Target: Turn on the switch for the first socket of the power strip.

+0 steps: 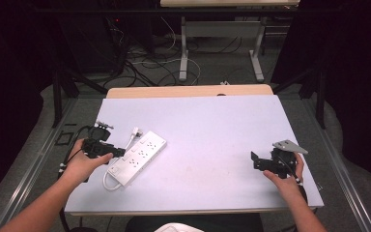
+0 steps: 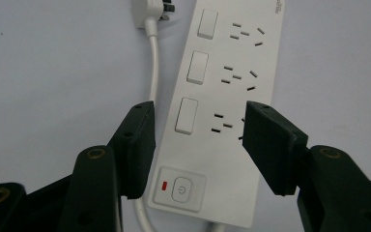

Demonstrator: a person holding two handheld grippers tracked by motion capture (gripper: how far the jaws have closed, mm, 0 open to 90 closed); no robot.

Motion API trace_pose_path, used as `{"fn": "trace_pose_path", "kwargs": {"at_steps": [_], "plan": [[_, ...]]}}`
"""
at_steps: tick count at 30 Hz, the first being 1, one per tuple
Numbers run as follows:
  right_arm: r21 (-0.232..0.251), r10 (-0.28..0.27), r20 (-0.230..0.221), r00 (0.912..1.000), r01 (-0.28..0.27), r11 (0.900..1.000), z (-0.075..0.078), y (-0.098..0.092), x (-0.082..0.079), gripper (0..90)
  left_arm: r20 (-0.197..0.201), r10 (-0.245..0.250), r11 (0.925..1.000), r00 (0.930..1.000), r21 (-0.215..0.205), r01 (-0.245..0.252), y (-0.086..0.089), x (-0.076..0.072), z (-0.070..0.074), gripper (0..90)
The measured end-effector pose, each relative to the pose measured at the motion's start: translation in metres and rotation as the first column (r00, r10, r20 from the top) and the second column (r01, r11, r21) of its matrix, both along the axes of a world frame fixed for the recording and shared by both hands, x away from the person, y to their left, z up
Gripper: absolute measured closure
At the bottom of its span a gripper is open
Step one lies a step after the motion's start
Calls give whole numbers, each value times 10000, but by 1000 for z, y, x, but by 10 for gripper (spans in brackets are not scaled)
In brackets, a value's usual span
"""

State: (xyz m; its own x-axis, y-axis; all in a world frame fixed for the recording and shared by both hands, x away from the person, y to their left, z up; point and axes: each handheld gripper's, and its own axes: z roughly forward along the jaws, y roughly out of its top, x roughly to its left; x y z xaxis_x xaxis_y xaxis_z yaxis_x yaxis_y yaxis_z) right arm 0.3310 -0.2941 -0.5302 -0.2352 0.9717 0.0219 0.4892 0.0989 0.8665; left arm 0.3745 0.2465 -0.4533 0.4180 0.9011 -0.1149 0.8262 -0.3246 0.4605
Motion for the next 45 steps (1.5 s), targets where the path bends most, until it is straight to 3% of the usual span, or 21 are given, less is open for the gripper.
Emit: {"fn": "trace_pose_path", "kwargs": {"at_steps": [5,15,29,35,45], "plan": [[2,20,0,10000,-20,10000,0,0,0,0,-765,564,9976,9955,-346,-592,3,5,-1,512],[-7,45,-24,10000,-45,10000,-1,0,0,0,-1458,1162,9908,9825,-524,-1250,7,14,-7,604],[-75,118,-46,9999,-118,9999,-1,0,0,0,-1730,1329,9900,9759,-238,-1391,2,25,-17,763],[-55,121,-72,9999,-121,9999,-1,0,1,0,-1871,1202,9926,9750,79,-1209,-3,27,-24,800],[-72,157,-67,9999,-157,9999,-1,0,1,0,-2023,1276,9918,9710,227,-1256,-7,32,-33,850]]}}
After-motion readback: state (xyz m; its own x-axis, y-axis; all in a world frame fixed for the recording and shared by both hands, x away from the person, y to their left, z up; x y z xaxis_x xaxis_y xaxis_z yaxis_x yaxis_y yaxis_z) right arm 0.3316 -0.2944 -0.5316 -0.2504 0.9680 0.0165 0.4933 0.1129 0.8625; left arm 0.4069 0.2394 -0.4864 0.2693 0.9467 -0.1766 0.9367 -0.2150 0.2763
